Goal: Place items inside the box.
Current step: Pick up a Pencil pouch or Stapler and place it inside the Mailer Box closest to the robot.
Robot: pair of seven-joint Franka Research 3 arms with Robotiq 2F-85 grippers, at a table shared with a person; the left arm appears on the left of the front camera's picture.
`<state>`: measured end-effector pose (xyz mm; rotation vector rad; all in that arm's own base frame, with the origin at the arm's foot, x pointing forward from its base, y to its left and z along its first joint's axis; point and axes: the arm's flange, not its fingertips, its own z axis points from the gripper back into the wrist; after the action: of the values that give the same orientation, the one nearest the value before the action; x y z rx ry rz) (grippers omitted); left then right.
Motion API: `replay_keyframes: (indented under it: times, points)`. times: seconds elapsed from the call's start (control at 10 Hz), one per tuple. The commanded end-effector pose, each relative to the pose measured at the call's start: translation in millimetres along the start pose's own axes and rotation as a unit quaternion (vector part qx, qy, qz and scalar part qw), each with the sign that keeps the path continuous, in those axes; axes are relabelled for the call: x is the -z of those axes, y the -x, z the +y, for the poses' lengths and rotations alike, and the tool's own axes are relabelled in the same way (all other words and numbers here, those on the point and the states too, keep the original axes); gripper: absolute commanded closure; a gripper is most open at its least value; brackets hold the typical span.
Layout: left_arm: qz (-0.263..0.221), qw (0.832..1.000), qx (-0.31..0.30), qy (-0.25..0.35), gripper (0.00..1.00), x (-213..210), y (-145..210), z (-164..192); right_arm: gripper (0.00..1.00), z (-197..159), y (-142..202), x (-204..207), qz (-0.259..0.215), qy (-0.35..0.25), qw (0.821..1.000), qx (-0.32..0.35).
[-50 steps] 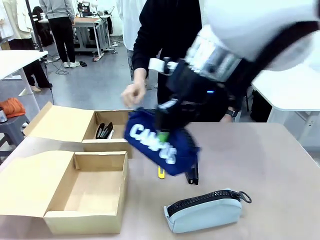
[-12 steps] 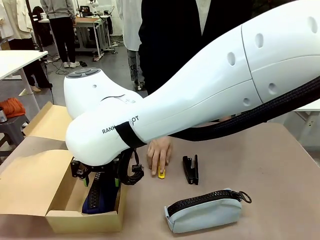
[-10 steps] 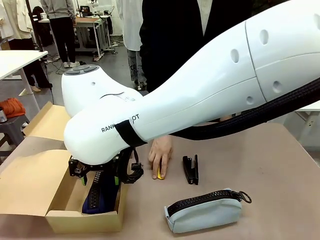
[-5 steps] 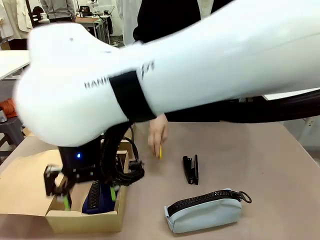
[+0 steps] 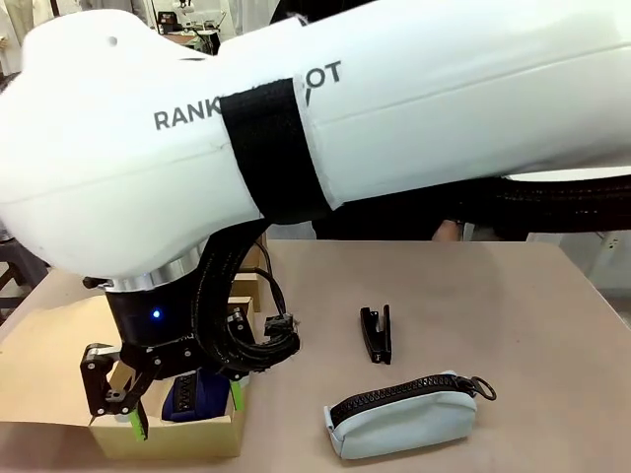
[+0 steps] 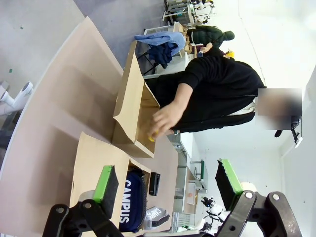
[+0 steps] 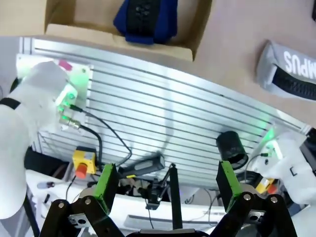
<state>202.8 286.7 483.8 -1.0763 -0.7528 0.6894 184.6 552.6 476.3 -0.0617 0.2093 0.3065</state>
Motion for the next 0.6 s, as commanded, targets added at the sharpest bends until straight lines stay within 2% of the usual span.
replay_keyframes:
  times: [0.0, 0.2, 0.3, 0.4, 0.5]
  points:
    - [-0.004, 1.0, 0.007, 0.01, 0.0, 1.2, -0.1, -0.5, 0.0, -12.4, 9.3, -5.6, 0.009, 0.001, 1.0, -0.009]
    - [-0.004, 1.0, 0.007, 0.01, 0.0, 1.2, -0.1, -0.5, 0.0, -106.9, 38.0, -11.9, -0.003, -0.091, 0.996, -0.012]
    - [-0.004, 1.0, 0.007, 0.01, 0.0, 1.2, -0.1, -0.5, 0.0, -162.7, 57.3, -9.4, -0.04, -0.174, 0.984, 0.019]
    - [-0.004, 1.0, 0.007, 0.01, 0.0, 1.2, -0.1, -0.5, 0.0, -207.0, 74.9, -1.5, -0.073, -0.248, 0.965, 0.031]
    - [-0.004, 1.0, 0.007, 0.01, 0.0, 1.2, -0.1, -0.5, 0.0, -252.2, 94.1, 12.8, -0.099, -0.328, 0.937, 0.068]
